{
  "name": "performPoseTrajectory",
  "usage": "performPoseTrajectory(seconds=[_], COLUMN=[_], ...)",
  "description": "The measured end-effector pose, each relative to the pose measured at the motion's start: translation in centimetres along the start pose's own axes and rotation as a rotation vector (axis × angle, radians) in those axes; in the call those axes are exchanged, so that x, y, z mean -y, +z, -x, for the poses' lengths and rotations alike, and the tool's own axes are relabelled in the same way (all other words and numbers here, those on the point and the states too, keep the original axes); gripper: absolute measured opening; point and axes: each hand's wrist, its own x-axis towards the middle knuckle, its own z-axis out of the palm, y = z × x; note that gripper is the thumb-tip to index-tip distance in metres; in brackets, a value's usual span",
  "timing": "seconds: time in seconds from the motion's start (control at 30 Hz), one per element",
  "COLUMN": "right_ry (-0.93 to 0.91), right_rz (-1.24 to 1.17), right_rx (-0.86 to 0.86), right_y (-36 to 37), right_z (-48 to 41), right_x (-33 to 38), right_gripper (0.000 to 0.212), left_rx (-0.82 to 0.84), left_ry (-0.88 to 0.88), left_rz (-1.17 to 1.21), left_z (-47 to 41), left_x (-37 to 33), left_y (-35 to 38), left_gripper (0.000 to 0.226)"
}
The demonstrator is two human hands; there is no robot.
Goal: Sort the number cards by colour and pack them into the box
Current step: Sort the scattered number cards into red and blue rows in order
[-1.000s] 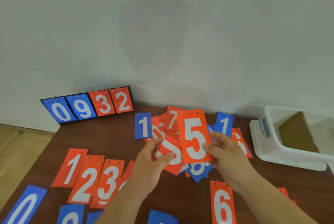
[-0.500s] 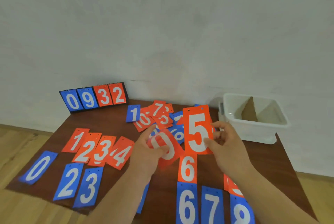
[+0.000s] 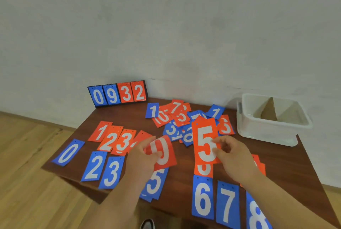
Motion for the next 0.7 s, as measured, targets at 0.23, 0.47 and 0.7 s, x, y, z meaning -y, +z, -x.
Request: performPoseTrajectory(seconds=[0.23,0.47,0.7], right_ry=[0.121,0.265,0.479], right_rz=[0.032,0.035,0.147], right_rx=[0.025,-0.076,-0.125], right_y=[4.9,10.1,16.4], right_z=[-3.4,-6.0,-7.7], right_x=[-0.5,-0.1,-4.0], right_gripper=[0.03,0.027,0.024], left_rx=[-0.003,0.212,0.451], left_ry=[-0.075,-0.052,0.025], left_rz=[-0.054,-0.141,-0.217], left_z=[-4.7,-11.8,-18.6], left_x=[3.9,7.4,8.4], left_y=[-3.7,-5.5,-6.2], left_gripper=[0.062,0.061,0.059])
